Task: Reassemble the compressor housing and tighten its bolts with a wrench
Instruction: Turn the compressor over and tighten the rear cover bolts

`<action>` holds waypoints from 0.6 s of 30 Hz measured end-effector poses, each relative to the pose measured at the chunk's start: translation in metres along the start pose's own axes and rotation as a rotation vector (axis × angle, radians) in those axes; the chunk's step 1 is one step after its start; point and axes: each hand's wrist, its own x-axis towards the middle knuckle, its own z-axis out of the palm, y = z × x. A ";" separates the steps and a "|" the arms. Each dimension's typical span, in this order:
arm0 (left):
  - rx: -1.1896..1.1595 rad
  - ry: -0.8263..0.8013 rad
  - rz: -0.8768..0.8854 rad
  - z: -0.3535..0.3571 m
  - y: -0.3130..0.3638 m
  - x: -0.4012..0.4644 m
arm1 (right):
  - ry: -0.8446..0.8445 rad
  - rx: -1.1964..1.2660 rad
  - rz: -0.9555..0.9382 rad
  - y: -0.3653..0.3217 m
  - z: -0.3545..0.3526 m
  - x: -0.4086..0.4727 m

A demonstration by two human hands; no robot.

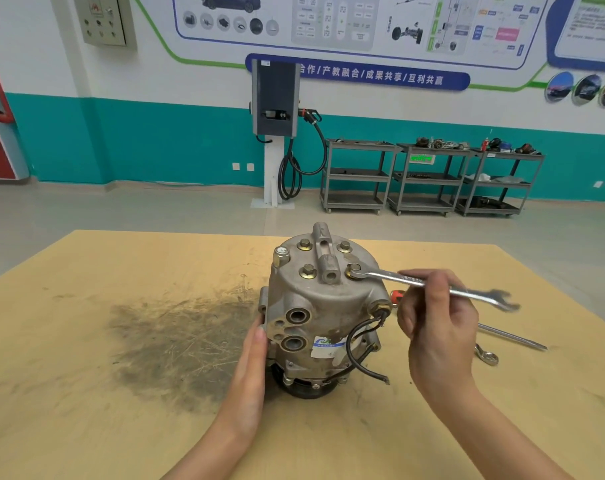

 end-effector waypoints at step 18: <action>-0.012 0.000 -0.003 0.000 0.002 0.000 | -0.143 -0.091 -0.304 -0.052 0.003 -0.008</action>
